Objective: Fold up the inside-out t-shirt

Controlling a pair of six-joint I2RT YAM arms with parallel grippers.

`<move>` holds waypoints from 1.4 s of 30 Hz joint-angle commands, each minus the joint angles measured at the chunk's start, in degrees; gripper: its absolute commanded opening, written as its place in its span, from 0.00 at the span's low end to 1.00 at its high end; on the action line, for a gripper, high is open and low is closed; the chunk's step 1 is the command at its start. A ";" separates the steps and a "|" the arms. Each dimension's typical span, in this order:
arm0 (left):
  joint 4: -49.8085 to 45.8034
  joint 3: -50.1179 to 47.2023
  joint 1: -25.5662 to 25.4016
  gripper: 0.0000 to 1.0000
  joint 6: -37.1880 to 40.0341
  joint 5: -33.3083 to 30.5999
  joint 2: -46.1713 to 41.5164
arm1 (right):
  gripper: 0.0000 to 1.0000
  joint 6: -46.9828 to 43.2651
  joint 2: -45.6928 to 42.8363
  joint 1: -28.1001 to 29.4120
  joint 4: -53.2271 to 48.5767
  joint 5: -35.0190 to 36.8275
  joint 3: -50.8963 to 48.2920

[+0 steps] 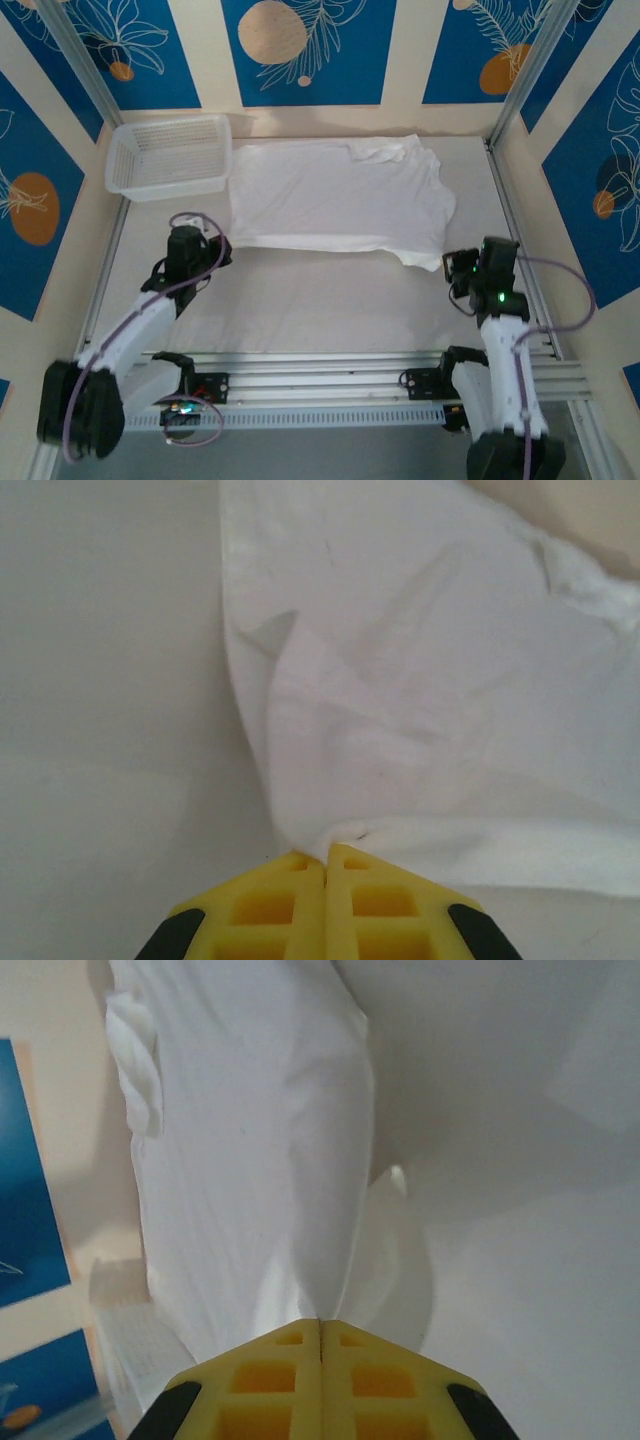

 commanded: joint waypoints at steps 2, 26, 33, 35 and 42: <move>-6.85 -5.90 -0.06 0.28 -3.54 -7.22 -15.61 | 0.44 7.78 -19.81 2.58 -14.46 9.58 -2.84; -12.43 -1.88 -0.46 0.60 -1.57 -7.24 -6.93 | 0.55 -28.87 46.25 -1.32 9.46 -0.60 12.41; -13.05 -2.40 -0.46 0.60 -0.58 -5.66 -3.88 | 0.43 -27.10 55.73 -0.39 12.62 -2.18 14.52; -13.29 -2.35 -0.46 0.60 -0.84 -5.48 -3.24 | 0.30 -26.75 57.70 -0.23 13.89 -3.34 14.42; -17.16 0.01 -0.49 0.60 -3.54 -8.16 1.85 | 0.06 -25.40 50.00 0.48 10.68 -1.06 12.83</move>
